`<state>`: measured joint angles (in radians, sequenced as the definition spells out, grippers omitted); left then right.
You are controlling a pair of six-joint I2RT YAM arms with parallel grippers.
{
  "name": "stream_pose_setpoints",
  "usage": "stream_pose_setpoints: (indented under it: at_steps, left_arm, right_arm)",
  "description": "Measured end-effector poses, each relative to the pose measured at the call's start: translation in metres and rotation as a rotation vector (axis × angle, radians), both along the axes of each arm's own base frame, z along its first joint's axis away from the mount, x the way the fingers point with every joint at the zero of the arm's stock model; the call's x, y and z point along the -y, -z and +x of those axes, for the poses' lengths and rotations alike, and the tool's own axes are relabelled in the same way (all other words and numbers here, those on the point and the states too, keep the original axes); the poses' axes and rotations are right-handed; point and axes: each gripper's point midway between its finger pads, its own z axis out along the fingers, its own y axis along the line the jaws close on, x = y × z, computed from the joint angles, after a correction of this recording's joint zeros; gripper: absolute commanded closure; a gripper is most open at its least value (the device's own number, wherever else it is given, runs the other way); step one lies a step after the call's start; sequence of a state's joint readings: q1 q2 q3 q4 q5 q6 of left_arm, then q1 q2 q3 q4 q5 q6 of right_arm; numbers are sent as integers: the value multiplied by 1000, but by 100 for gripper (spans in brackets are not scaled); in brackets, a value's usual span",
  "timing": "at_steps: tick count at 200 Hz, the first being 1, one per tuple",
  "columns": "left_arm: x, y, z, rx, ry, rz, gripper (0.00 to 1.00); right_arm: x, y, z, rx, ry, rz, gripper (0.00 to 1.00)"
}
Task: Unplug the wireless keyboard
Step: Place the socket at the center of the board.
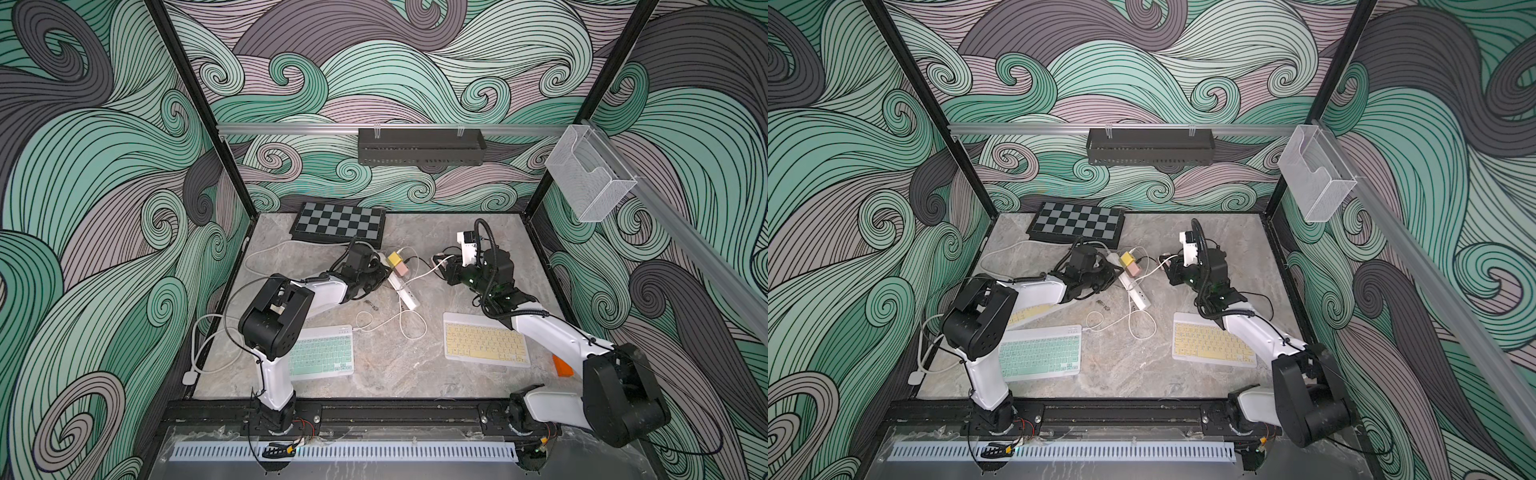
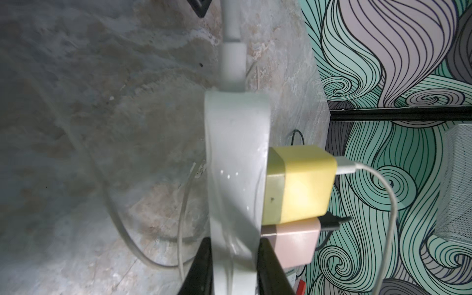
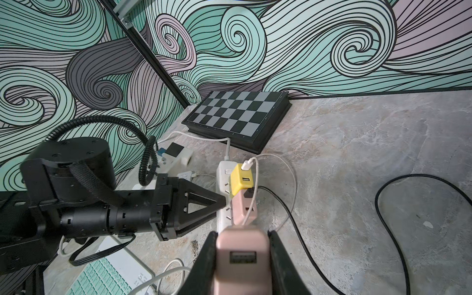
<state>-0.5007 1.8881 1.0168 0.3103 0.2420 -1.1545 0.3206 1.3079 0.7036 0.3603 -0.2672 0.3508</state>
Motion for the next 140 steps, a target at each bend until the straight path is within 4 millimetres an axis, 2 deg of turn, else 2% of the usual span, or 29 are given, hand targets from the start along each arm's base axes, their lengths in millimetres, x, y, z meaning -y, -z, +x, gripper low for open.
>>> stream_pose_setpoints:
  at_steps: [25,54,97,140]
  left_arm:
    - [6,12,6,-8,11,-6,100]
    - [12,15,12,-2,23,-18,100]
    - [19,20,18,-8,44,-25,59]
    - [20,22,15,-6,73,-4,47]
  right_arm:
    - [-4,-6,-5,11,-14,4,100]
    - [-5,-16,-10,33,-22,13,100]
    - [-3,-12,-11,12,-13,2,100]
    - [2,-6,-10,-3,16,-19,100]
